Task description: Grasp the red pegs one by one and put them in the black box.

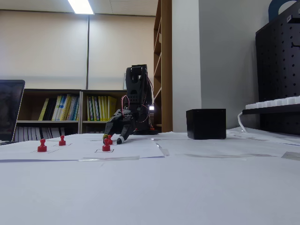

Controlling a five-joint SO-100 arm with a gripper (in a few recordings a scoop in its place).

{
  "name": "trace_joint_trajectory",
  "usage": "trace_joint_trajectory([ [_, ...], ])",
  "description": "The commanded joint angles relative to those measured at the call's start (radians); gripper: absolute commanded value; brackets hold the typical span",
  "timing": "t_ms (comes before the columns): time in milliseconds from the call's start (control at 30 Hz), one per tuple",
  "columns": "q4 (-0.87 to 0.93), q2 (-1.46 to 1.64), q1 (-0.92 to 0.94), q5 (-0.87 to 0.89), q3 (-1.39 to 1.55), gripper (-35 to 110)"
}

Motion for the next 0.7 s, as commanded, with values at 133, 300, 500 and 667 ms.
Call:
trace_joint_trajectory([
  [133, -0.017, 0.037, 0.005, 0.006, 0.072, 10],
  [300, -0.015, 0.037, 0.005, 0.017, 0.064, 0],
  [500, 0.308, -0.143, 0.0, 0.026, 0.08, 0],
  [667, 1.032, -0.525, -0.044, 0.006, 0.195, 0],
])
